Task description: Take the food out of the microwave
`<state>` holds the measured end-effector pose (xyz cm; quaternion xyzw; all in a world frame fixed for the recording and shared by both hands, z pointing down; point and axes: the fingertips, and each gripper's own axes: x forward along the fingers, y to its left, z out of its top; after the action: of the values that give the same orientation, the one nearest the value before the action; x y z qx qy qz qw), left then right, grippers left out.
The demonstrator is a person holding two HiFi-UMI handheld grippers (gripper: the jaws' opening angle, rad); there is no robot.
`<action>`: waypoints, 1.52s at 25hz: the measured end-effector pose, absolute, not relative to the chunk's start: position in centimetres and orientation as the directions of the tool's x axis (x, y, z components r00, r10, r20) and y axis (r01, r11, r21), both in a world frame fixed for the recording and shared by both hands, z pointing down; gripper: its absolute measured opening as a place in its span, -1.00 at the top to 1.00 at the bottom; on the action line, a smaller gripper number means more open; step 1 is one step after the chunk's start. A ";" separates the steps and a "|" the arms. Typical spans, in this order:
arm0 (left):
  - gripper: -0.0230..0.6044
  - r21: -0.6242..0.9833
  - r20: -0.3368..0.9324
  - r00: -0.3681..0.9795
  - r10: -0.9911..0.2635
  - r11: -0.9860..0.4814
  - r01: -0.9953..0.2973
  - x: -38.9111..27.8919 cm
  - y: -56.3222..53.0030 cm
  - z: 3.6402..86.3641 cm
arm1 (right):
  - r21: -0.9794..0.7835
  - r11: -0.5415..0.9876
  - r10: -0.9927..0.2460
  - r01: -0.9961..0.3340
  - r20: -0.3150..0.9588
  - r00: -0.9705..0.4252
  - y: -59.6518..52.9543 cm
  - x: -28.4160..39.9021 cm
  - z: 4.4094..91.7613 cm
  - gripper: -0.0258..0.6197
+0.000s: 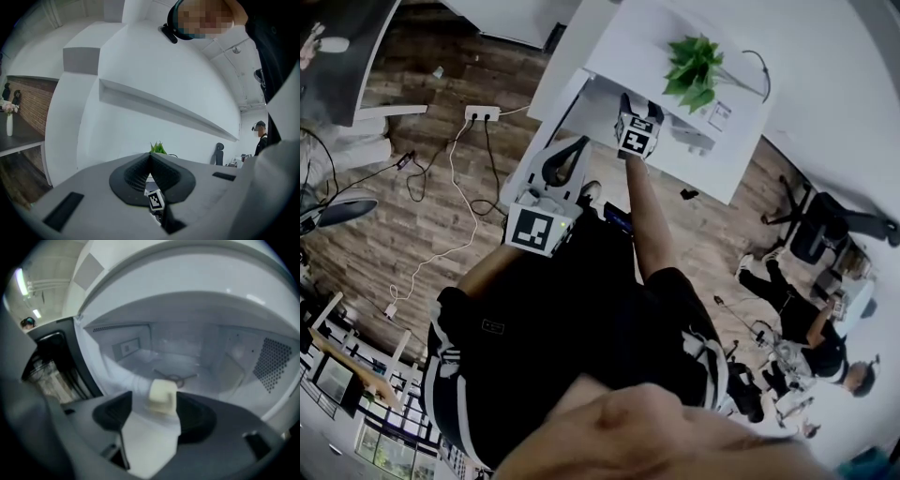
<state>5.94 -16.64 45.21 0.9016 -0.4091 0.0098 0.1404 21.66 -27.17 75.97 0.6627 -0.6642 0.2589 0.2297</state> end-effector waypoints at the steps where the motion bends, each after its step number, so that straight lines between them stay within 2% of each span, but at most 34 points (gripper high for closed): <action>1: 0.83 0.246 0.133 0.664 -0.736 -0.624 -0.741 5.9 -16.7 45.2 | -0.041 -0.017 -0.758 -0.999 0.652 -0.014 -27.4 21.7 76.2 0.04; 38: 0.83 0.265 0.175 0.655 -0.735 -0.606 -0.750 5.3 -18.7 46.7 | -0.045 -0.051 -0.706 -0.998 0.708 0.004 -30.5 23.3 80.4 0.01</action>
<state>5.27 -18.69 46.68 0.8957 -0.4145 0.0242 0.1591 23.25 -30.45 80.41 0.6632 -0.6422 0.2925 0.2493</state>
